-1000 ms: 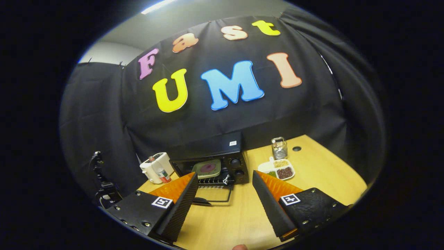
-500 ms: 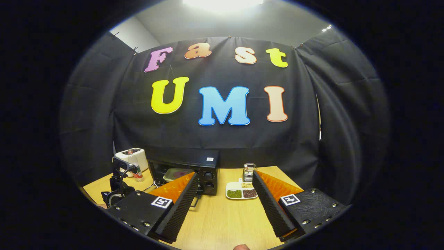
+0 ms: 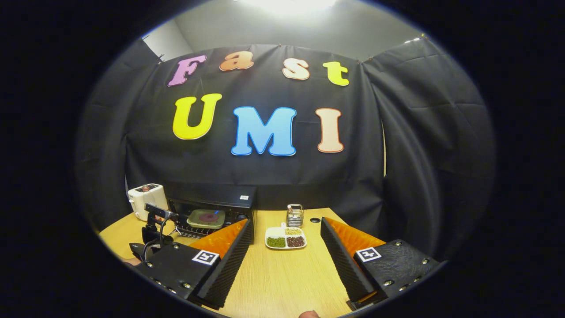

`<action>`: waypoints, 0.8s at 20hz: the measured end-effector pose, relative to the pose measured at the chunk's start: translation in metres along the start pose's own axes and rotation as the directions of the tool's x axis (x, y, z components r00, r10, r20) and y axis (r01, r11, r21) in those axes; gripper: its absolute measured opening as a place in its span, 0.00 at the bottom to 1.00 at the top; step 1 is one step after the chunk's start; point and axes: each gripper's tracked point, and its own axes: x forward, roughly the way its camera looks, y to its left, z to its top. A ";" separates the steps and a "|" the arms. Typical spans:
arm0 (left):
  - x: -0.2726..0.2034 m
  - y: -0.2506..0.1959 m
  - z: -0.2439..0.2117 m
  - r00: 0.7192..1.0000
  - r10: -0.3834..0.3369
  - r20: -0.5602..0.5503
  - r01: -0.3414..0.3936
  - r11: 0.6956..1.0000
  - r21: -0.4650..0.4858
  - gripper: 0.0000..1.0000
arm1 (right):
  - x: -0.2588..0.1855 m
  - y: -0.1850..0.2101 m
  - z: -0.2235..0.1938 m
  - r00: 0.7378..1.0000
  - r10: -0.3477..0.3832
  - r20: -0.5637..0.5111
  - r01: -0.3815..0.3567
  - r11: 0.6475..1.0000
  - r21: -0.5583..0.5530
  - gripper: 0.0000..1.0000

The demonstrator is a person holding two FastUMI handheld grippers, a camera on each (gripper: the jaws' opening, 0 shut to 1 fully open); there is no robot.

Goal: Open the electric oven with the left hand, put the food in, and close the electric oven.

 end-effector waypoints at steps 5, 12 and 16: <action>0.006 0.000 -0.005 0.999 0.042 -0.016 -0.042 0.999 0.002 0.98 | 0.006 -0.003 0.003 1.000 -0.026 0.009 0.026 1.000 -0.016 0.97; -0.016 -0.002 0.024 0.998 0.013 0.055 -0.010 0.999 -0.053 1.00 | 0.023 0.021 0.005 1.000 0.017 -0.005 -0.018 1.000 -0.024 0.97; -0.025 -0.001 0.050 0.995 -0.009 0.103 0.015 0.998 -0.054 0.97 | 0.029 0.030 0.004 0.999 0.049 0.002 -0.049 0.999 -0.019 0.97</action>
